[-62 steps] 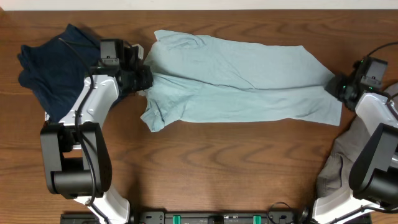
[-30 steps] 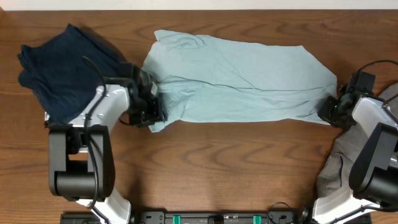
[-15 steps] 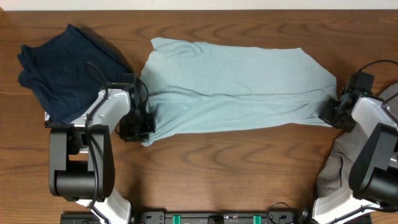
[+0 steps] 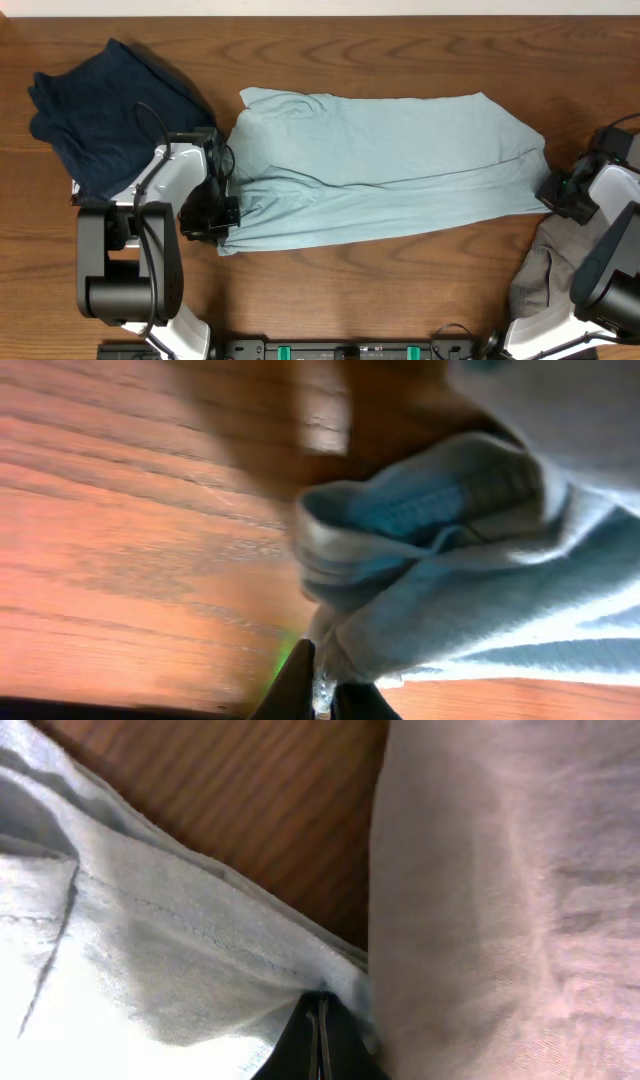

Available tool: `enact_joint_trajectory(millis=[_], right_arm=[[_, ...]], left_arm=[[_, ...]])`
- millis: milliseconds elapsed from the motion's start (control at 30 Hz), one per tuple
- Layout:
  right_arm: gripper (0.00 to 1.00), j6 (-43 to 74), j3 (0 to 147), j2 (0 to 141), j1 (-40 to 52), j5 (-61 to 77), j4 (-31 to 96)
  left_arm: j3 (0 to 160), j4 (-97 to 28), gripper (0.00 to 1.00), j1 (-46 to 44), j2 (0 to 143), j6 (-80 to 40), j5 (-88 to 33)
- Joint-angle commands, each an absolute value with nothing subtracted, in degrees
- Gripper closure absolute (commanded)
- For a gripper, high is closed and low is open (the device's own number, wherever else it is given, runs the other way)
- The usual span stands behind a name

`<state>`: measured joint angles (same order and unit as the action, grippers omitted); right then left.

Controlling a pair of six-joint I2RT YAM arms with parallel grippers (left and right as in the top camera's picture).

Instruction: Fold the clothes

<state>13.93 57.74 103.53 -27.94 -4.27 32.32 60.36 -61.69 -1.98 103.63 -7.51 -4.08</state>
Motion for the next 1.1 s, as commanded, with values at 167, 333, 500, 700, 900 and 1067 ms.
enact_joint_trajectory(millis=[167,333,500,700,900,1067], right_arm=[[0.99,13.0,56.9,104.2,-28.8,-6.8,32.6],[0.99,13.0,56.9,104.2,-28.8,-6.5,32.9],[0.97,11.1,58.1,103.0,-28.7,0.3,33.8],[0.70,10.0,65.5,96.1,-26.3,6.1,38.6],[0.45,7.8,69.0,91.0,-20.7,7.8,42.2],[0.44,7.6,68.9,90.7,-16.2,8.0,44.1]], left_arm=[[61.1,-63.0,0.84,-1.6,102.1,-9.4,2.7],[61.7,-61.8,0.84,-1.6,98.7,-10.0,3.7],[64.3,-55.7,0.70,-1.8,92.3,-9.6,0.7],[64.8,-34.7,0.55,-2.1,90.3,-2.3,-13.5],[64.8,-17.6,0.35,-2.2,98.3,-3.3,-16.0],[67.5,-9.0,0.35,-2.4,107.9,-4.6,-19.1]])
